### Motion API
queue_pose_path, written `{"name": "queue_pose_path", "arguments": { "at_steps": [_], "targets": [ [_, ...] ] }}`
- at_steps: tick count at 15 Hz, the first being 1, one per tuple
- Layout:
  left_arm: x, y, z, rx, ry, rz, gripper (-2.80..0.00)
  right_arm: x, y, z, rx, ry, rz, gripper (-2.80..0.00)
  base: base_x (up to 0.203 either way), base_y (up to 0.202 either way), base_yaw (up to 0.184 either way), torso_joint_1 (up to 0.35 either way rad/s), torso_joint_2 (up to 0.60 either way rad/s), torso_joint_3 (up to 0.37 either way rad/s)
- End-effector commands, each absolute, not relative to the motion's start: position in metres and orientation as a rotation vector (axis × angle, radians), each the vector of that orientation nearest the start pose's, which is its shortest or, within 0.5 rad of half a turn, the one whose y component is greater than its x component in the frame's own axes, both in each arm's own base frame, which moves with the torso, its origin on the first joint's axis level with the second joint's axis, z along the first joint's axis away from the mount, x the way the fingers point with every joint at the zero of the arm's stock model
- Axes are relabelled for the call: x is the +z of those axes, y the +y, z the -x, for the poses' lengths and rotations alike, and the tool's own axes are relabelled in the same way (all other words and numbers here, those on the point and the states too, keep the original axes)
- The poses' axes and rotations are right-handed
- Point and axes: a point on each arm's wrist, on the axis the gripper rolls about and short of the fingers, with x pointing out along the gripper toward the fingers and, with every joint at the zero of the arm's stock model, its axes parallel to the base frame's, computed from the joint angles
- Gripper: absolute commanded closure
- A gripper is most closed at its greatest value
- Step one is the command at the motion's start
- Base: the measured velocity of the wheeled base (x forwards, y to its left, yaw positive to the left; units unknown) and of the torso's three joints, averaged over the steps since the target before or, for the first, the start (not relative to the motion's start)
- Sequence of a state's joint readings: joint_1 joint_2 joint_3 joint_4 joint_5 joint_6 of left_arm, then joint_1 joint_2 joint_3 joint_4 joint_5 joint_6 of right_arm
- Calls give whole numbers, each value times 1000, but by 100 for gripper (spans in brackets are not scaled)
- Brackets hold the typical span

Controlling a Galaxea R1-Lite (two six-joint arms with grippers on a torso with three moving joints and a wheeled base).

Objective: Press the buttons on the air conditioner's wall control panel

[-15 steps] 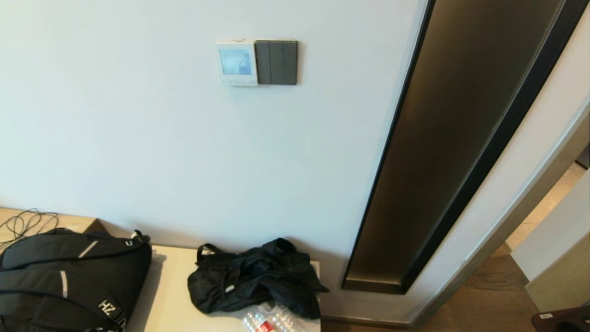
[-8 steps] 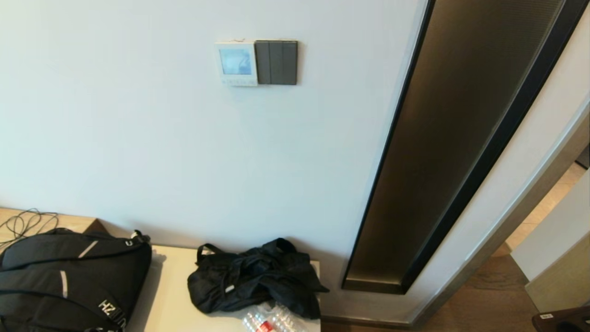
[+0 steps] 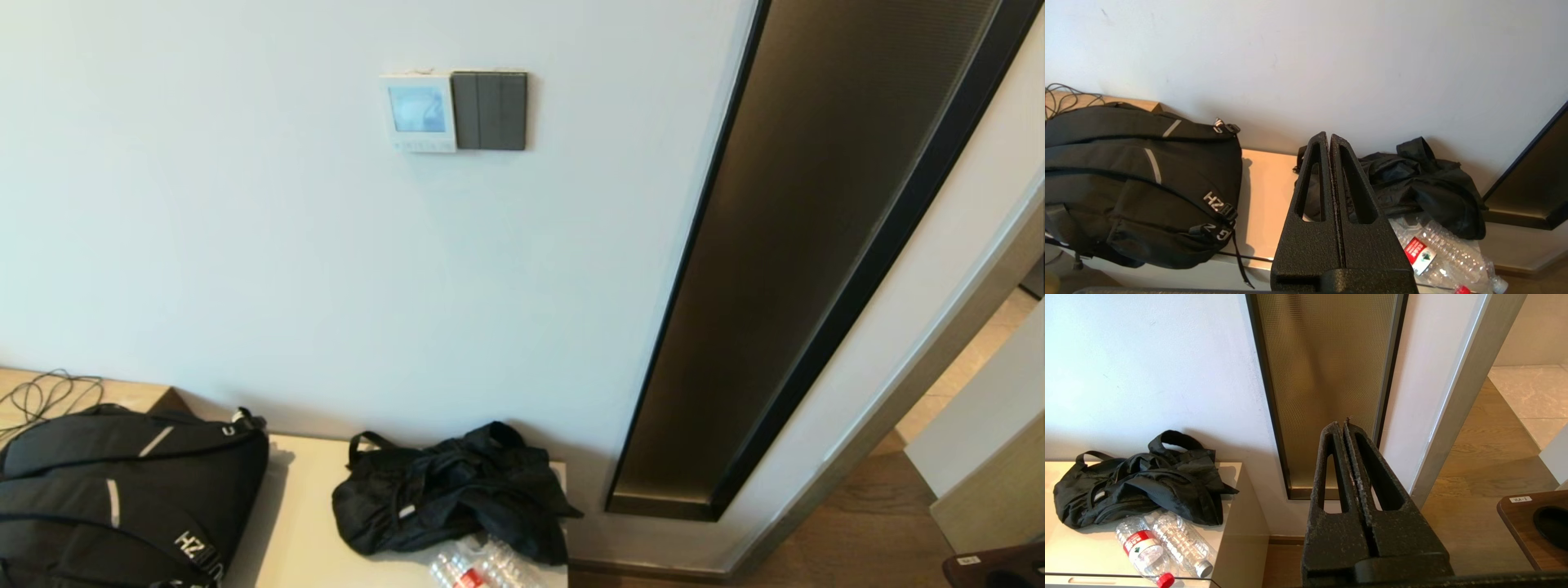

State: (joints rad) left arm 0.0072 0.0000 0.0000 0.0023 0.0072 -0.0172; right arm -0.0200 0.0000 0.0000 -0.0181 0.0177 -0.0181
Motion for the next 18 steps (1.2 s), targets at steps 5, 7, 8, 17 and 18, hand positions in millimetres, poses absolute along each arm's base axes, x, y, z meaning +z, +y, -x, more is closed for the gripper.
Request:
{"name": "queue_pose_path", "arguments": {
  "at_steps": [5,7,8,17,18],
  "targets": [
    [75,0,23,14,2,18,0,77,1,23,-2,-15,19,0,0,0,0,0,0,0],
    [75,0,23,15,1,20,0,77,1,23,-2,-15,19,0,0,0,0,0,0,0],
    [75,0,23,15,1,20,0,77,1,23,-2,-17,19,0,0,0,0,0,0,0],
    [75,0,23,14,1,20,0,77,1,23,-2,-16,19,0,0,0,0,0,0,0],
    [75,0,23,15,1,21,0,77,1,23,-2,-15,19,0,0,0,0,0,0,0]
  ]
}}
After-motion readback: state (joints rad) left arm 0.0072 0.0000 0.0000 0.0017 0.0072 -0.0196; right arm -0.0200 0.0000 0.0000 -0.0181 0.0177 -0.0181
